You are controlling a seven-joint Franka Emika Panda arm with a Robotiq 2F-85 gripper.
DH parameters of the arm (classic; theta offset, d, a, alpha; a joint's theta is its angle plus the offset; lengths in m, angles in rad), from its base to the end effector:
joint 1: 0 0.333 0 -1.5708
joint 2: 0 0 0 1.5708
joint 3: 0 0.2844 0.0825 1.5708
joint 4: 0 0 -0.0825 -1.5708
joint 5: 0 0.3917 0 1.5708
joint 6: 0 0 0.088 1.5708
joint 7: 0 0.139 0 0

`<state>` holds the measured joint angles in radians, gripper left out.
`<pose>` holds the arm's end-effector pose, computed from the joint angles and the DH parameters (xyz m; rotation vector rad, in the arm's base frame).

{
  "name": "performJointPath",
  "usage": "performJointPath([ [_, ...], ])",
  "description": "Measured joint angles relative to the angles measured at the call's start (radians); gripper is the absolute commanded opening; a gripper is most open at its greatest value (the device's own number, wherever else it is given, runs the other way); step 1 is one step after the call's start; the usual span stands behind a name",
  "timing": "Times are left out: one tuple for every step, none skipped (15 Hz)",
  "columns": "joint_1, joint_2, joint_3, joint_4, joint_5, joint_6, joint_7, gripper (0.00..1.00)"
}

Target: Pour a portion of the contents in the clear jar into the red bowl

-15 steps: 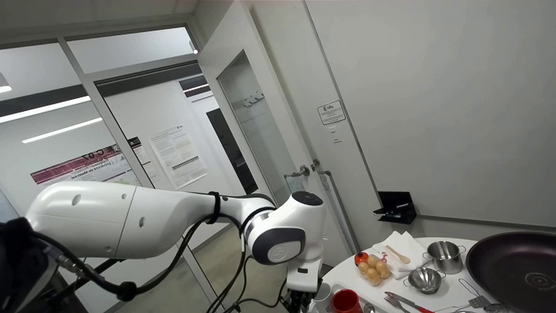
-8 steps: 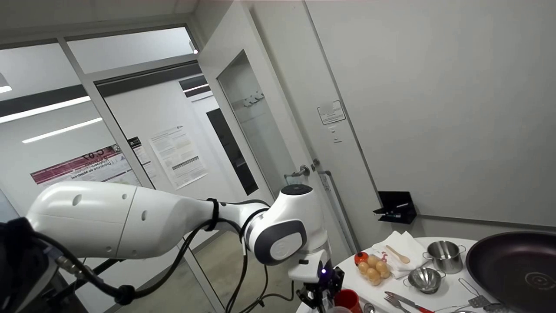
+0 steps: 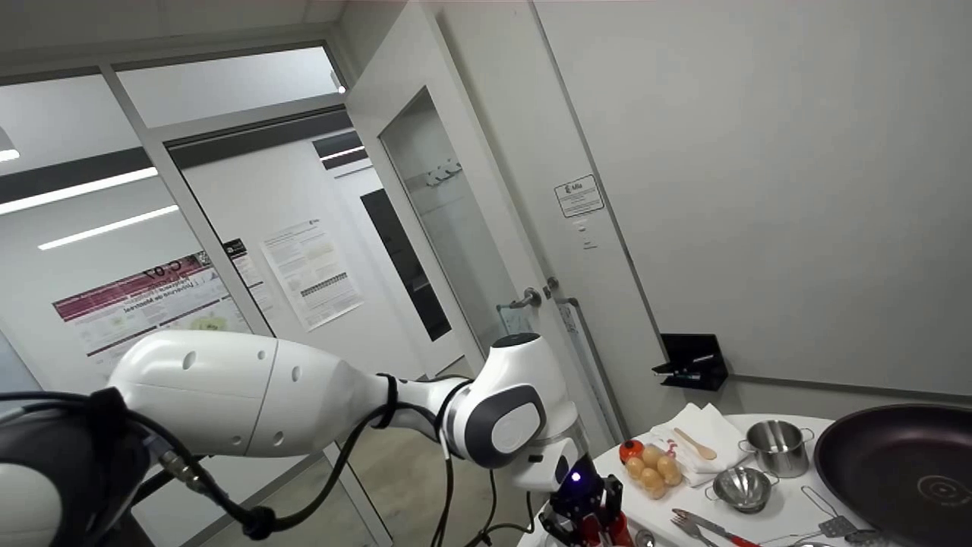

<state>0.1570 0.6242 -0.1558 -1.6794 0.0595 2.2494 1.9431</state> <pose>0.6609 0.0088 0.1755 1.7226 -2.5504 0.0187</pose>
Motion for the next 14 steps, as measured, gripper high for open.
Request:
performJointPath([
  [0.005,0.016,0.003,0.019,-0.012,0.000,0.007,0.10],
  [0.008,0.030,0.007,0.037,-0.018,-0.001,0.009,0.10],
  [0.010,0.045,0.013,0.056,-0.021,-0.001,0.009,0.10],
  [0.010,0.060,0.019,0.076,-0.022,-0.002,0.009,0.10],
  [0.009,0.074,0.023,0.094,-0.023,-0.005,0.008,0.10],
  [0.008,0.089,0.025,0.111,-0.023,-0.008,0.008,0.10],
  [0.007,0.105,0.027,0.126,-0.023,-0.013,0.007,0.10],
  [0.006,0.120,0.027,0.140,-0.023,-0.019,0.006,0.10],
  [0.003,0.137,0.028,0.155,-0.023,-0.027,0.006,0.10],
  [0.000,0.154,0.028,0.168,-0.023,-0.036,0.006,0.10],
  [-0.003,0.172,0.028,0.182,-0.023,-0.044,0.005,0.10],
  [-0.007,0.190,0.027,0.196,-0.023,-0.053,0.005,0.10],
  [-0.010,0.206,0.027,0.209,-0.023,-0.060,0.005,0.10],
  [-0.012,0.222,0.027,0.222,-0.023,-0.067,0.004,0.10],
])
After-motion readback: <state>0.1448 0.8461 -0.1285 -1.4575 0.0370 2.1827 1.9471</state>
